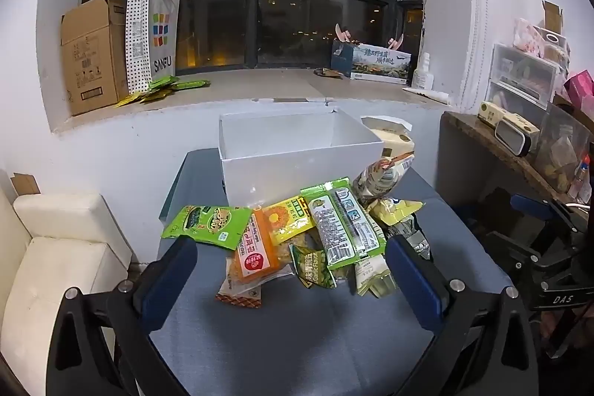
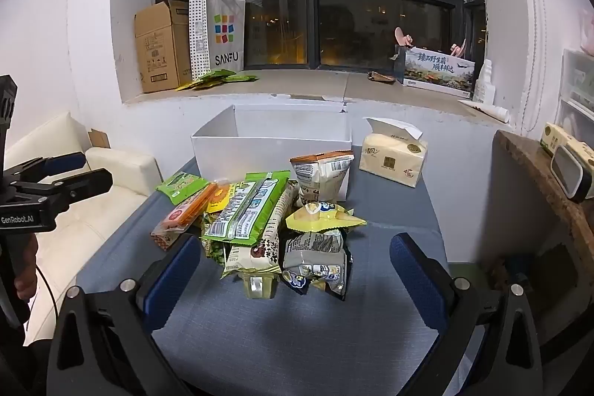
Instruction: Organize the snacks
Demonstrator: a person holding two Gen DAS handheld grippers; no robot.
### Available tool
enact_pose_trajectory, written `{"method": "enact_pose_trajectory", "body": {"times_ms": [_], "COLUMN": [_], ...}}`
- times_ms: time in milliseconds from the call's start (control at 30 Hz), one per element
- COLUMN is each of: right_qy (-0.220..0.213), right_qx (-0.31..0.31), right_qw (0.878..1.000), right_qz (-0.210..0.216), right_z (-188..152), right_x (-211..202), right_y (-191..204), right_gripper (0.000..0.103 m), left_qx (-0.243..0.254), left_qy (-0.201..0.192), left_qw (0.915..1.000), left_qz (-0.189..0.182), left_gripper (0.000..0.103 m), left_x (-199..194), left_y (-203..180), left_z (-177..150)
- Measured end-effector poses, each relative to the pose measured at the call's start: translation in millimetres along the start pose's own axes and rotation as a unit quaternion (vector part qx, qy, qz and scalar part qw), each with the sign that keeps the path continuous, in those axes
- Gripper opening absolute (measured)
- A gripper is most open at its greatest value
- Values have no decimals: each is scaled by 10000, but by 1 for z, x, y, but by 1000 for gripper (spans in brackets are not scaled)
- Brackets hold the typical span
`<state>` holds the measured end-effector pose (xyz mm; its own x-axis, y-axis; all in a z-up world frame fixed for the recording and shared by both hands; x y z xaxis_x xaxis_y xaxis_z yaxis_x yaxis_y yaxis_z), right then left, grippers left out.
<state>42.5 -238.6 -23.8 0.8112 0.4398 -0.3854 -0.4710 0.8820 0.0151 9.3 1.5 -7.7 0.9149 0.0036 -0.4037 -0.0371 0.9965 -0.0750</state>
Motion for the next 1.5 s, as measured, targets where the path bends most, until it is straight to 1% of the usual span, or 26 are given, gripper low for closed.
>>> {"method": "enact_pose_trajectory", "body": {"times_ms": [100, 200, 300, 333, 600, 700, 1500], "right_qy": [-6, 0, 6, -57, -22, -20, -14], "right_qx": [-33, -15, -4, -8, 32, 33, 89], "right_qw": [10000, 10000, 10000, 10000, 10000, 10000, 9999], "right_qz": [-44, -69, -81, -35, -52, -49, -43], "right_z": [0, 0, 0, 0, 0, -1, -2], "right_x": [0, 0, -1, -8, -4, -4, -5], "right_y": [0, -1, -1, -3, -2, -2, -3], "right_gripper": [103, 103, 103, 103, 103, 103, 103], "left_qx": [33, 43, 104, 117, 186, 144, 194], "left_qy": [-72, -3, -26, -22, 4, 34, 71], "left_qw": [10000, 10000, 9999, 9999, 9998, 9999, 9998], "left_qz": [-16, -30, 10, 19, 14, -53, -29], "left_gripper": [103, 103, 103, 103, 103, 103, 103], "left_x": [0, 2, -4, -4, -5, -5, -4], "left_y": [-3, -5, -7, -8, -10, -9, -11], "left_z": [-1, -1, -1, -1, -2, -2, -2]}}
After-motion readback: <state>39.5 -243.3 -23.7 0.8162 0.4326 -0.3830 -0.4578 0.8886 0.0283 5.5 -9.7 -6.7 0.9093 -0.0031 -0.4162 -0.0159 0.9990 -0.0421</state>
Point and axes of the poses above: each gripper's, at about its wrist camera, not at the fingertips, and x roughly the way its jaws point, y to its left, z to its top, the point moved 1 cm from there along x, roughly the way its jaws point, and after that the axes turned 10 degrees about -y, right-handed, at the moved point
